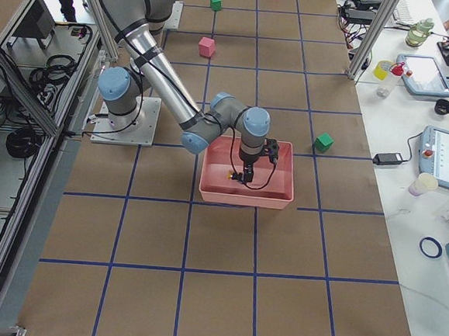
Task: Align button upright
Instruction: 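Lower the right gripper into the bin onto the yellow-capped button, then close the right gripper on the button body and adjust the grip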
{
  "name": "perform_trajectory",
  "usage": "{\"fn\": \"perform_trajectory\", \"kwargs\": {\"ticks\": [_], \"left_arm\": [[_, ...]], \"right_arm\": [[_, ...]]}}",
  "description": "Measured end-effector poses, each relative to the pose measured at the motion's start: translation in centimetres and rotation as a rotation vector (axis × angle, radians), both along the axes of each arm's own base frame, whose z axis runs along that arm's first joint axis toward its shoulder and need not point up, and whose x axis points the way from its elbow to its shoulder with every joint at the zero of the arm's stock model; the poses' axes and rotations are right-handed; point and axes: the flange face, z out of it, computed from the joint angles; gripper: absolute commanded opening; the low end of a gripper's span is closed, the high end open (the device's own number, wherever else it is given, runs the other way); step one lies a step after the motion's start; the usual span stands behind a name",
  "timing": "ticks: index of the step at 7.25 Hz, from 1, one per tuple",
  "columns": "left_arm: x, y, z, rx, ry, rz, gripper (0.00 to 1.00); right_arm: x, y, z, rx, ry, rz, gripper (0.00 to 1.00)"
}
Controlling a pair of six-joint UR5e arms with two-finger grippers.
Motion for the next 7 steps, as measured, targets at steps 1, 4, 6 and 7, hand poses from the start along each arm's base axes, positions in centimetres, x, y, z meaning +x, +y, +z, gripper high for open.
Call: {"fn": "perform_trajectory", "kwargs": {"ticks": [1, 4, 6, 7], "left_arm": [[0.00, 0.01, -0.02, 0.001, 0.000, 0.000, 1.00], [0.01, 0.05, -0.08, 0.003, -0.001, -0.002, 1.00], [0.02, 0.01, -0.21, 0.006, -0.001, -0.003, 1.00], [0.02, 0.00, -0.23, 0.006, -0.001, -0.003, 1.00]], "right_arm": [[0.00, 0.02, -0.04, 0.001, 0.001, 0.000, 1.00], [-0.07, -0.15, 0.11, -0.017, 0.009, 0.016, 1.00], [0.04, -0.07, 0.01, -0.021, 0.007, 0.022, 1.00], [0.07, -0.04, -0.01, -0.021, 0.007, 0.023, 1.00]]}}
